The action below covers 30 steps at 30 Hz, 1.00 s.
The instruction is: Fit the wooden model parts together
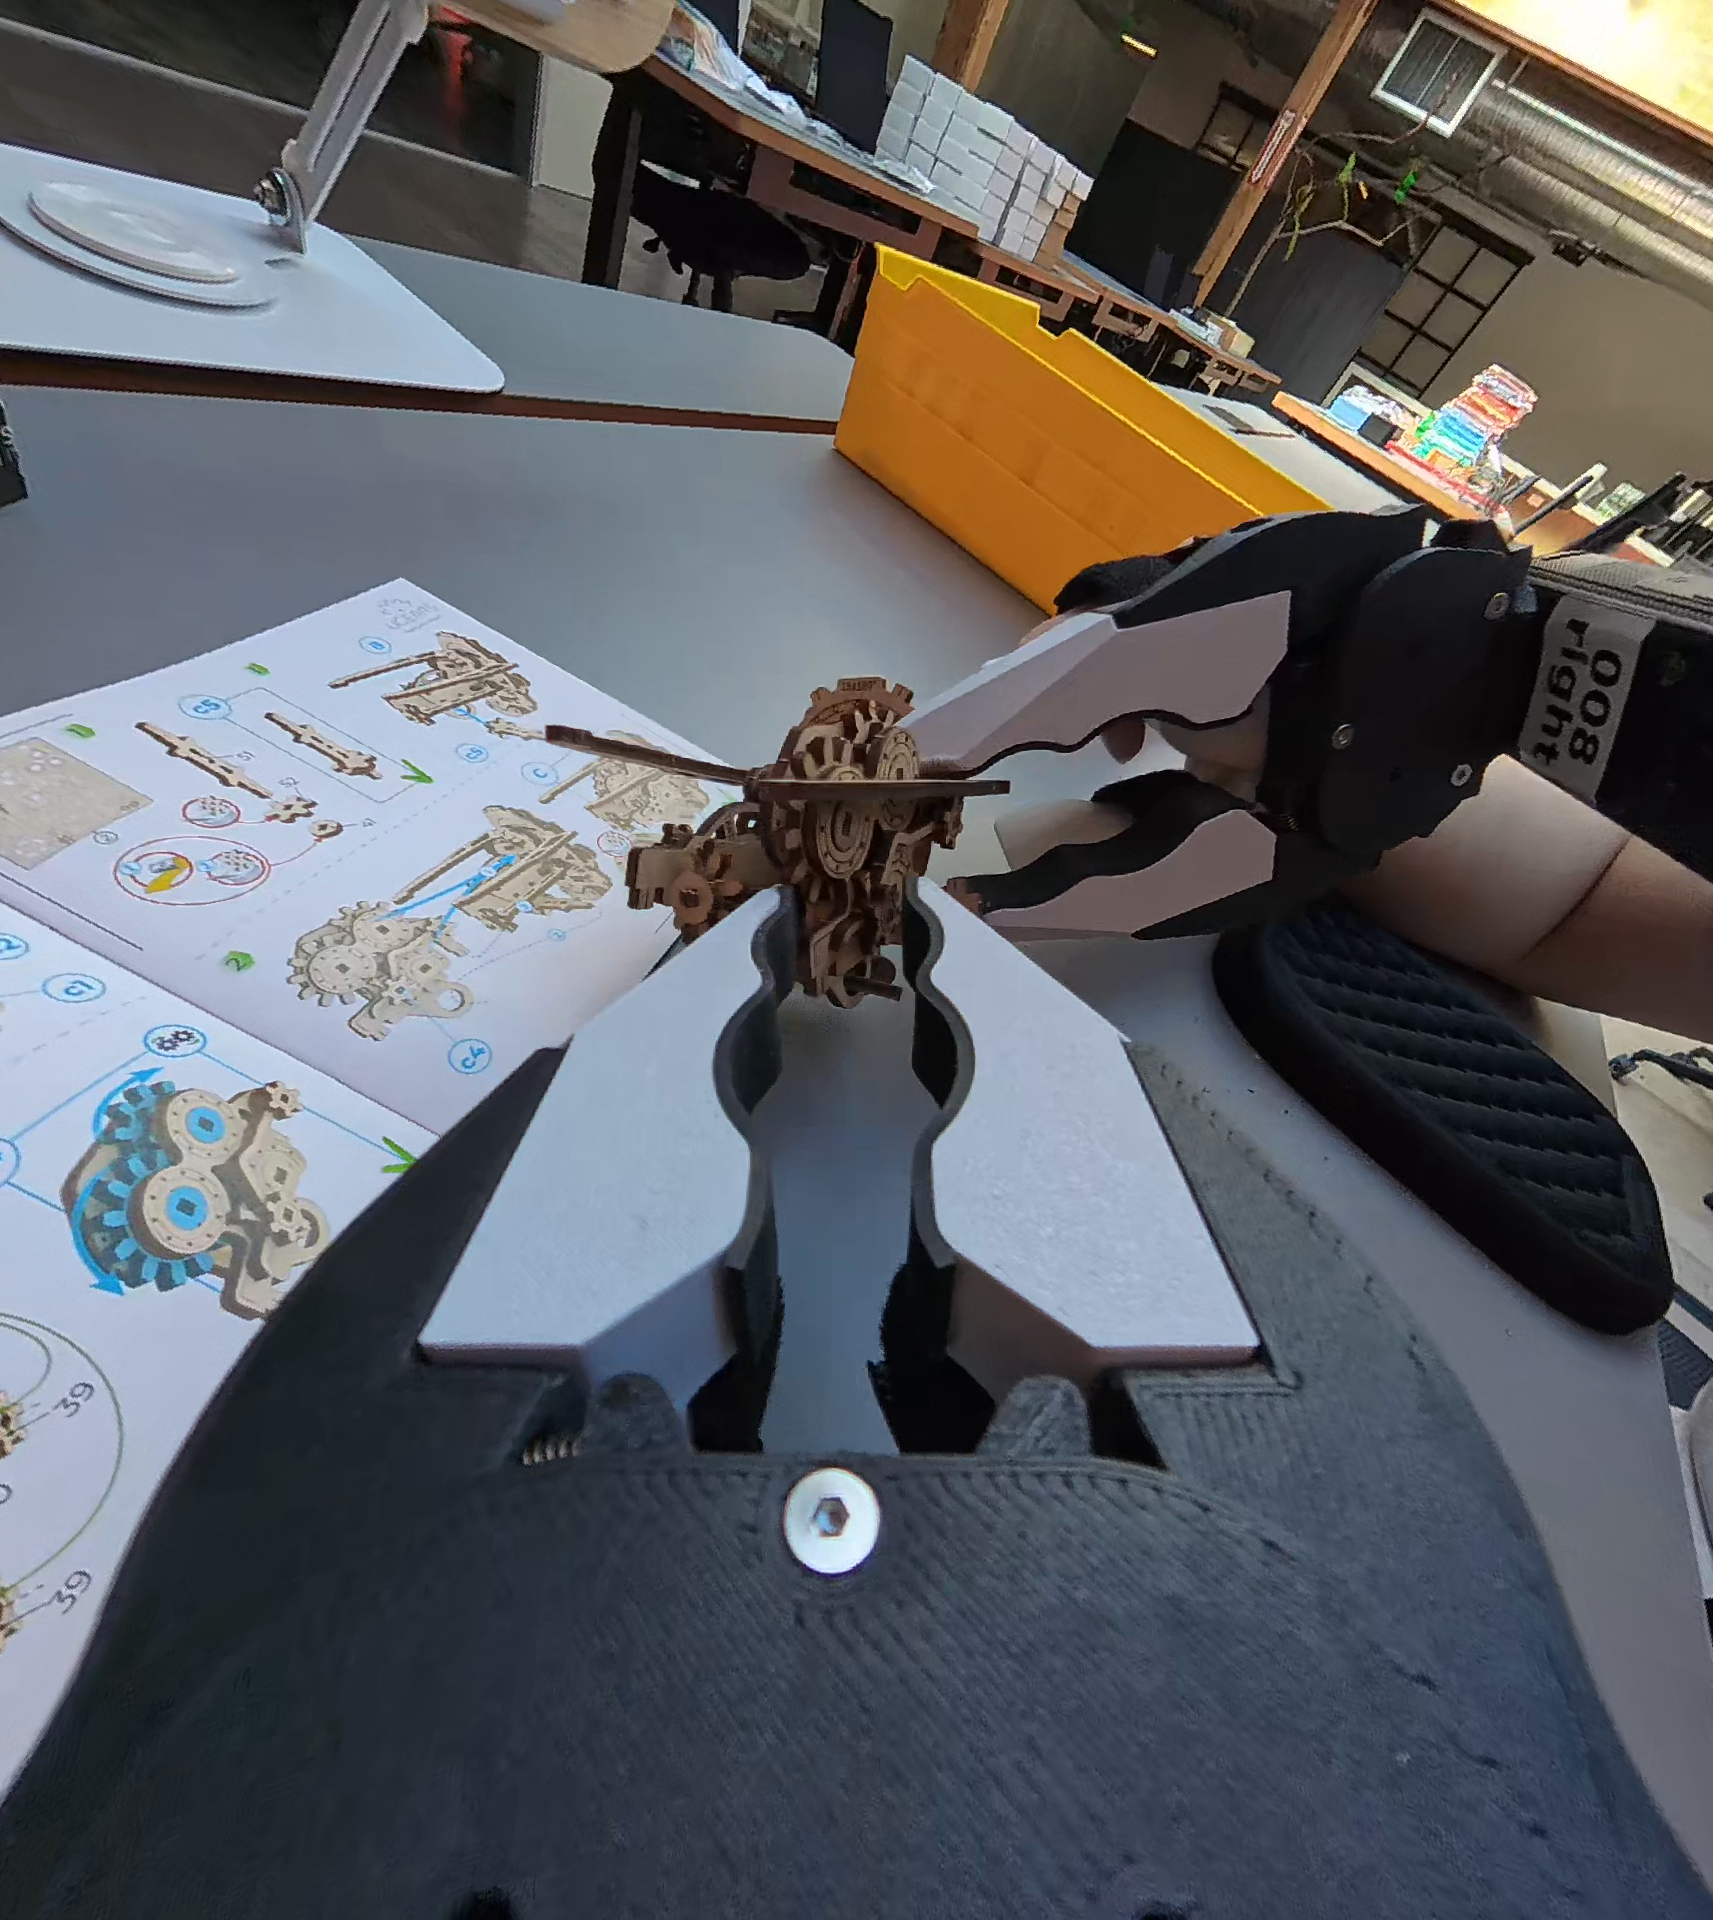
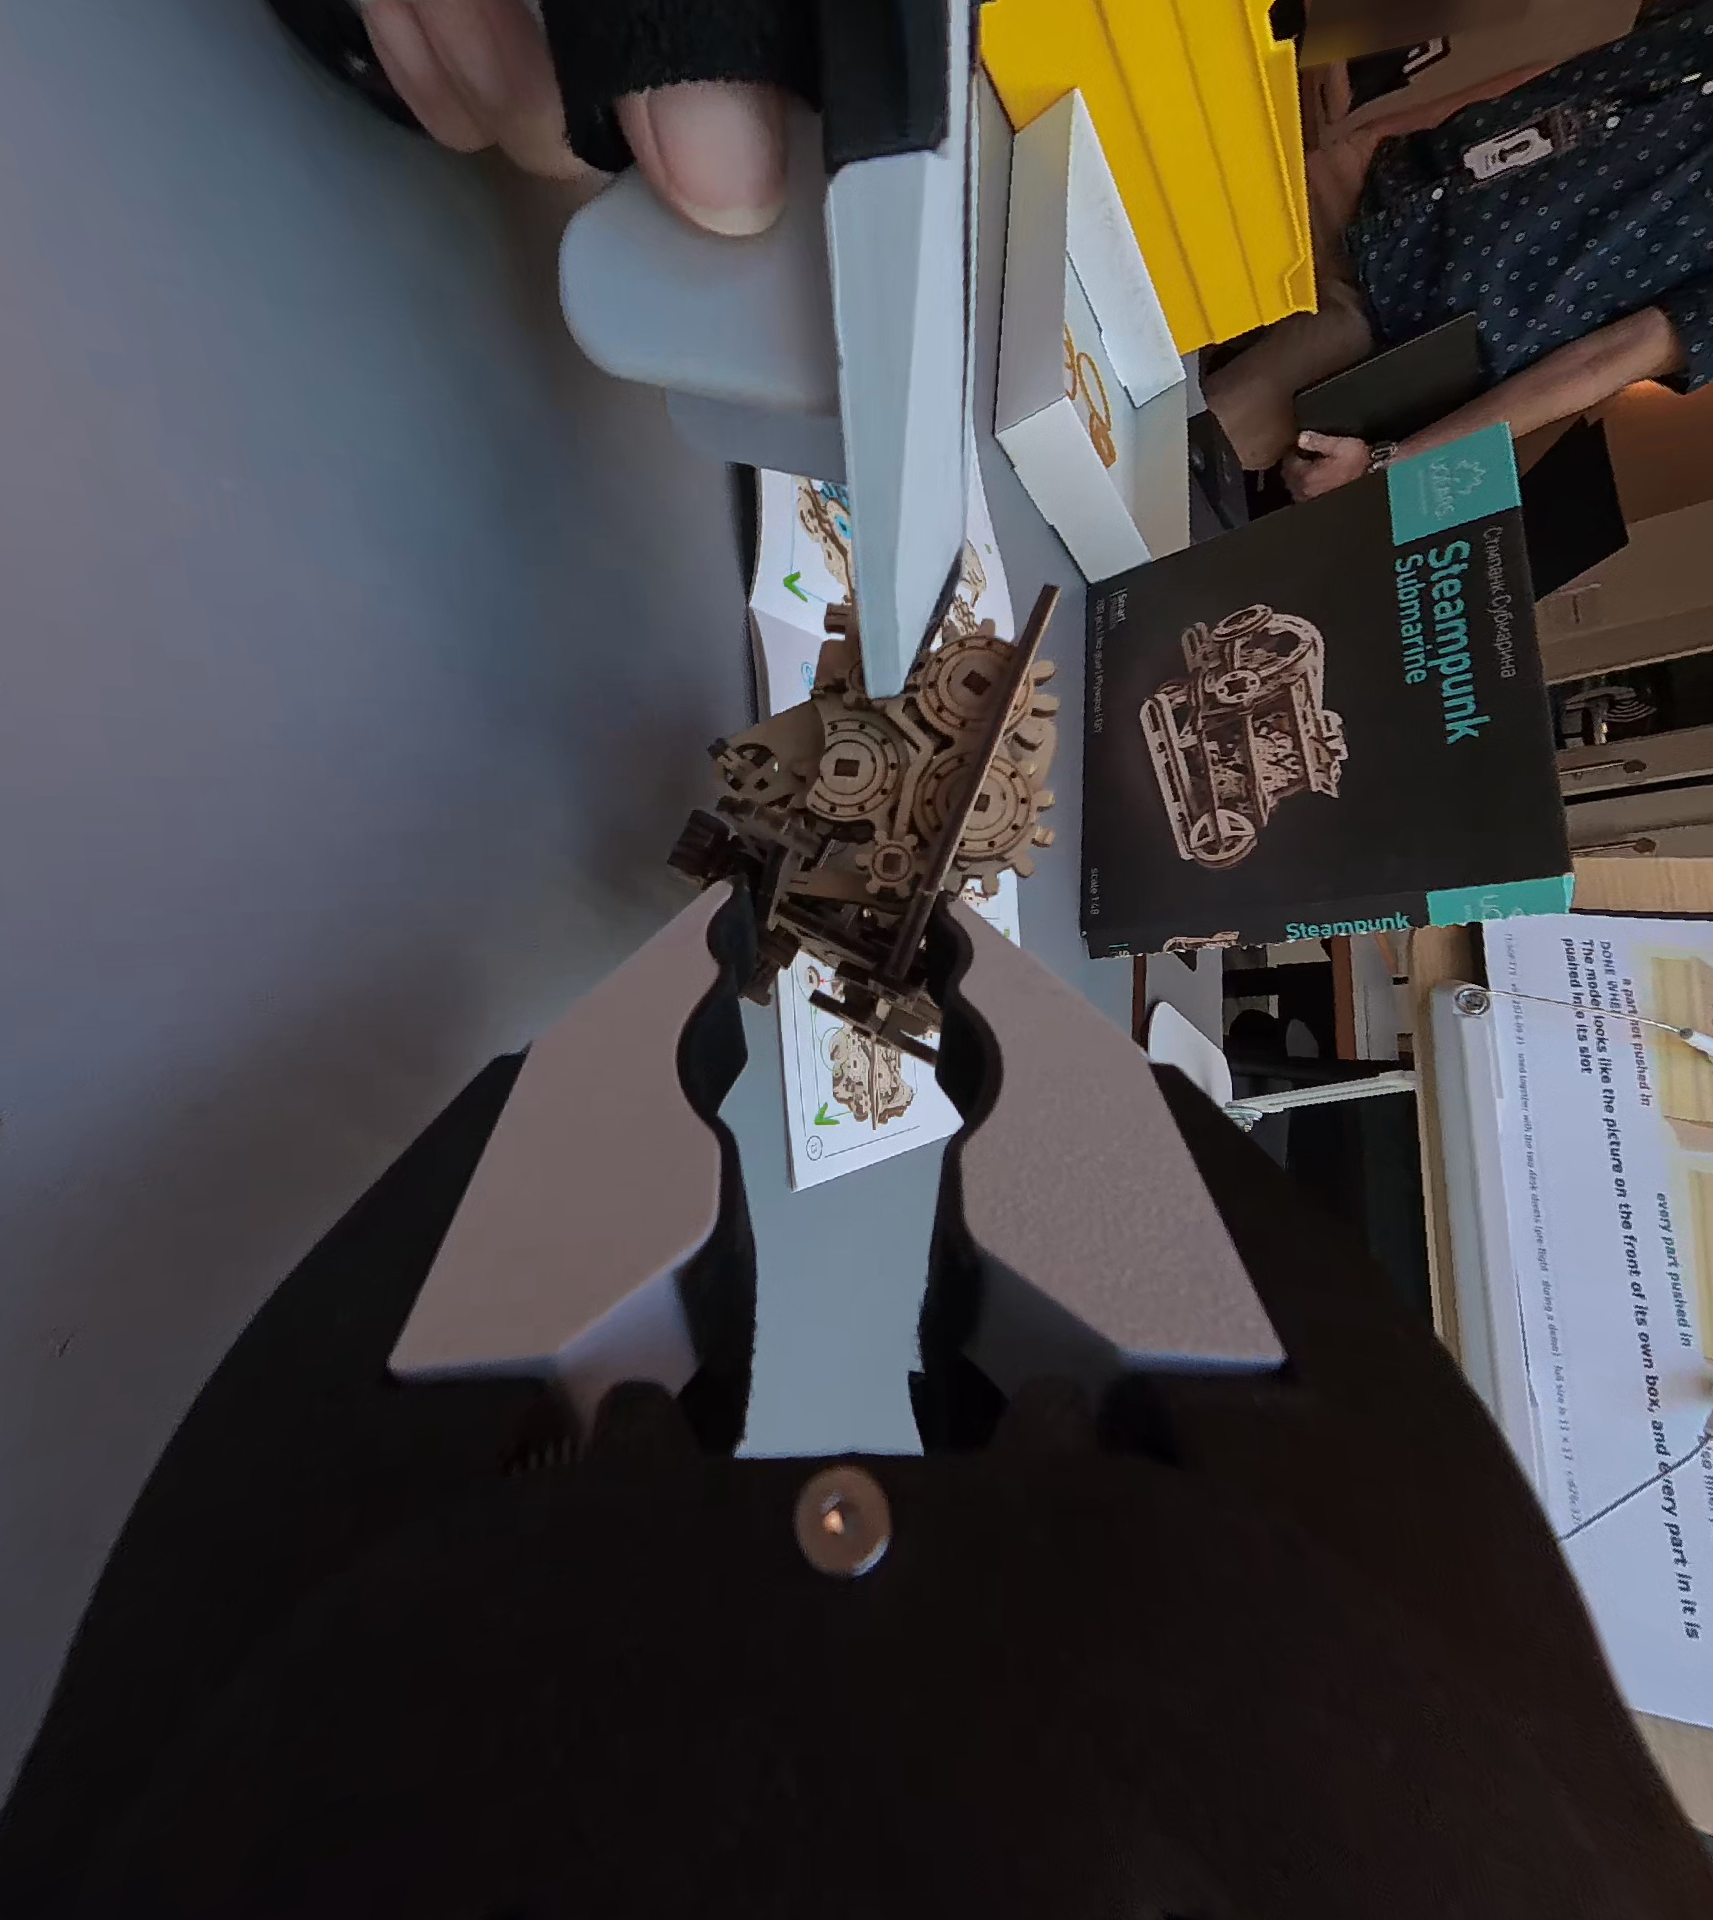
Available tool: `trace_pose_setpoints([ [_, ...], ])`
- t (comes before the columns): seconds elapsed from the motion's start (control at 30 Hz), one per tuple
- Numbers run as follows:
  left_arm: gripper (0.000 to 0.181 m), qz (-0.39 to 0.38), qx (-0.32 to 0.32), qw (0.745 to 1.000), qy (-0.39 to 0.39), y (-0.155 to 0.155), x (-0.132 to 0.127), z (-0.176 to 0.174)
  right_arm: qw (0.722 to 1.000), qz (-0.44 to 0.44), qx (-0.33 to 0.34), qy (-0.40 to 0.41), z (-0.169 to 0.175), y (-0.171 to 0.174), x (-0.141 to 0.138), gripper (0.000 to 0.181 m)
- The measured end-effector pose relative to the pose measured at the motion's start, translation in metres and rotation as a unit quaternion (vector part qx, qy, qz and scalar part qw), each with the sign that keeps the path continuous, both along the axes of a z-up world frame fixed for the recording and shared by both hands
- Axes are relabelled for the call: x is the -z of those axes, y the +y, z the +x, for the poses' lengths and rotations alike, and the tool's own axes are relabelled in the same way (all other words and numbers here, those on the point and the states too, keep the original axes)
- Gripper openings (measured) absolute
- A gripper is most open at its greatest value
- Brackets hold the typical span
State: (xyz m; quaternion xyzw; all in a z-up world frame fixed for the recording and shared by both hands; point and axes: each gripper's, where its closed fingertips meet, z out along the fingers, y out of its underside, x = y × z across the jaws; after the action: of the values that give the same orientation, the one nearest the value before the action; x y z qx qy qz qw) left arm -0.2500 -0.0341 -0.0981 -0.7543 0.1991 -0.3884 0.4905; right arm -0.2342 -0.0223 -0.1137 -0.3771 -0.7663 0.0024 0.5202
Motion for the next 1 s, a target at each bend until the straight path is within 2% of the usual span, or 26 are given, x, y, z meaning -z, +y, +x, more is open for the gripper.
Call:
trace_pose_setpoints([
  [0.23, 0.029, -0.006, -0.002, 0.999, 0.043, 0.0, 0.009, 0.0, 1.0, 0.024, -0.01, -0.01, 0.0, -0.003, 0.005, 0.031],
  [0.5, 0.019, -0.025, 0.04, 0.999, 0.017, -0.005, 0.009, 0.007, 1.0, -0.001, -0.022, 0.005, -0.002, -0.008, 0.003, 0.032],
  [0.77, 0.018, -0.049, 0.027, 0.998, 0.027, -0.002, 0.017, 0.006, 1.0, 0.0, -0.003, -0.006, -0.003, -0.003, 0.01, 0.033],
  [1.0, 0.018, -0.064, 0.024, 0.998, 0.009, -0.001, 0.016, 0.003, 0.999, -0.036, 0.012, 0.009, -0.006, -0.001, 0.008, 0.035],
])
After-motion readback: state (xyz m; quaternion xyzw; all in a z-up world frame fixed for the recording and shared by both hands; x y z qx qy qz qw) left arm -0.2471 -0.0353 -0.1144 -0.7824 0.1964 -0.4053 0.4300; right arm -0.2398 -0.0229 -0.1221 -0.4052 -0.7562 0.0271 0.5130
